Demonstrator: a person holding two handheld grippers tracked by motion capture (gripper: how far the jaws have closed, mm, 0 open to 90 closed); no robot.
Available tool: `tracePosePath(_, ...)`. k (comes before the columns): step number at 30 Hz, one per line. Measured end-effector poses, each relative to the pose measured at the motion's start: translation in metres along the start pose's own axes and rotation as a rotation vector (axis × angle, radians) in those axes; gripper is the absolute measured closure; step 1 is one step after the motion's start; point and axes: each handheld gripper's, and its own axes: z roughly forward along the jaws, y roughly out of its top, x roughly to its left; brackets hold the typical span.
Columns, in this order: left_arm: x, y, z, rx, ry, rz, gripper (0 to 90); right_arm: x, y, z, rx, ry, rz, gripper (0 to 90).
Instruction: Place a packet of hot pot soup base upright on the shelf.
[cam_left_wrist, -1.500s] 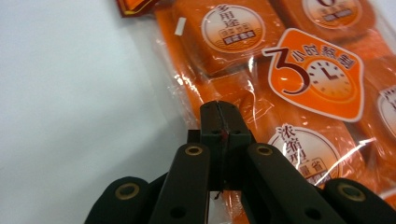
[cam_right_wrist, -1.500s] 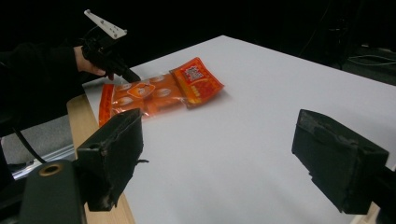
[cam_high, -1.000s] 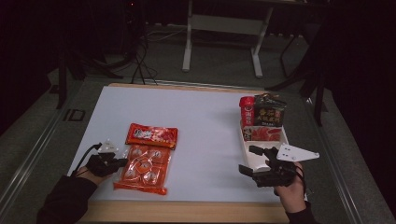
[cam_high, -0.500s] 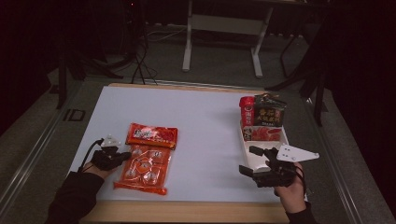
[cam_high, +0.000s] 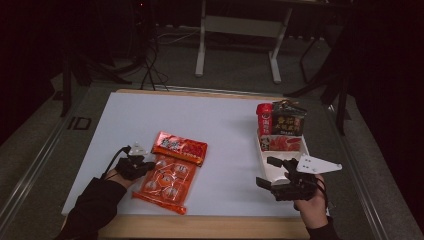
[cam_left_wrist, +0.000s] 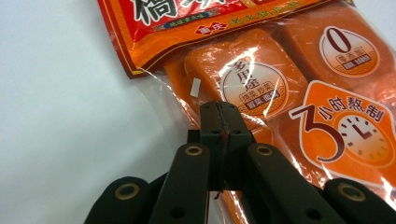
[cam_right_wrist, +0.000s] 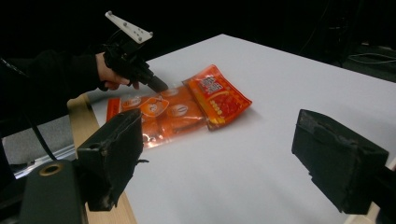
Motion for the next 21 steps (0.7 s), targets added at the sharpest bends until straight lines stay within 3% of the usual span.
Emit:
tracePosePath(10,-0.014,0.013,0.011,0.003,-0.037,0.045,90.0,-0.001,0.0,-0.003,-0.006,0.0,0.0,16.3)
tracePosePath(15,-0.011,0.01,0.004,0.006,-0.071,0.062,90.0,0.0,0.001,-0.003,-0.012,0.0,0.0,16.3)
tracePosePath(21,-0.013,0.002,-0.014,0.013,-0.076,0.088,90.0,-0.001,0.001,-0.004,-0.012,-0.003,0.002,16.3)
